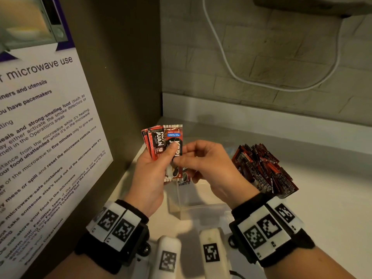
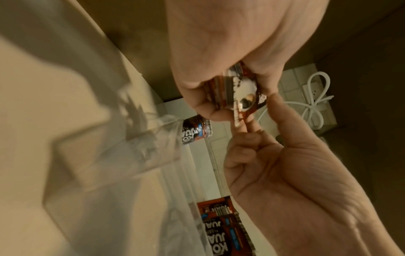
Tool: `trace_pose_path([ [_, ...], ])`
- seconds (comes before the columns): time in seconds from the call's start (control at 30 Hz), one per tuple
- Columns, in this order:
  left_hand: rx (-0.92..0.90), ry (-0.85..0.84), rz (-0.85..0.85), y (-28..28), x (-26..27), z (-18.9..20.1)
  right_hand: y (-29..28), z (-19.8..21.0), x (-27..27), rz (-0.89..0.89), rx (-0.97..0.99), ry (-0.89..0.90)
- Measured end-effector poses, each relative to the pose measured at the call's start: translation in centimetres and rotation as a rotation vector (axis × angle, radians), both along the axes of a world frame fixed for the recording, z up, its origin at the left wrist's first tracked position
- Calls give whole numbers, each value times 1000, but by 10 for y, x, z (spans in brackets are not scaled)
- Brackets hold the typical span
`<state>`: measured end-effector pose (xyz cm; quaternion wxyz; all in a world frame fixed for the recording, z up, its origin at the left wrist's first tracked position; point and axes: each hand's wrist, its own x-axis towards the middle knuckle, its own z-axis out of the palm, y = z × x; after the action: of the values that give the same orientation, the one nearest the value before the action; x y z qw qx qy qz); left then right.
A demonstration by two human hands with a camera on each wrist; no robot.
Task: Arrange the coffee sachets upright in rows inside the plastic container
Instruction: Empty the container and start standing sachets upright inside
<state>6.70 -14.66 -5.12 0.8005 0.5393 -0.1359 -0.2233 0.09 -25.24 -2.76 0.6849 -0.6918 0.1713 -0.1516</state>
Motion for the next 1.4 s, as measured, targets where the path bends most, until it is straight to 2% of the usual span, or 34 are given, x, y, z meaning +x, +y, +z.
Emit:
trace_pose_path([
  [0.13, 26, -24, 22, -2, -2, -2, 3, -7, 1, -32, 60, -24],
  [0.23, 57, 21, 65, 0, 3, -4, -9, -10, -1, -129, 94, -5],
  [0.33, 101, 111, 119, 5, 13, -9, -26, -20, -2, -255, 4, 97],
  [0.4, 114, 139, 113, 7, 16, -12, -28, -31, -2, -267, -71, 216],
  [0.5, 106, 171, 77, 7, 16, -11, -27, -47, 2, -238, -104, 348],
  [0.63, 31, 247, -26, 6, 13, -7, -26, -52, 13, -236, -117, 408],
  [0.83, -48, 224, -163, 5, 3, -1, -23, -57, 24, -277, -219, 434],
  [1.0, -24, 217, -206, 1, 1, 1, -20, -64, 27, -274, -314, 417],
  [1.1, -11, 203, -215, 0, 0, 1, -19, -61, 25, -271, -405, 456],
  [1.23, 4, 179, -215, -3, -3, 4, -16, -54, 21, -163, -663, 551],
  [1.4, 4, 194, -217, -7, -4, 5, -9, -53, 23, -49, -848, 498],
])
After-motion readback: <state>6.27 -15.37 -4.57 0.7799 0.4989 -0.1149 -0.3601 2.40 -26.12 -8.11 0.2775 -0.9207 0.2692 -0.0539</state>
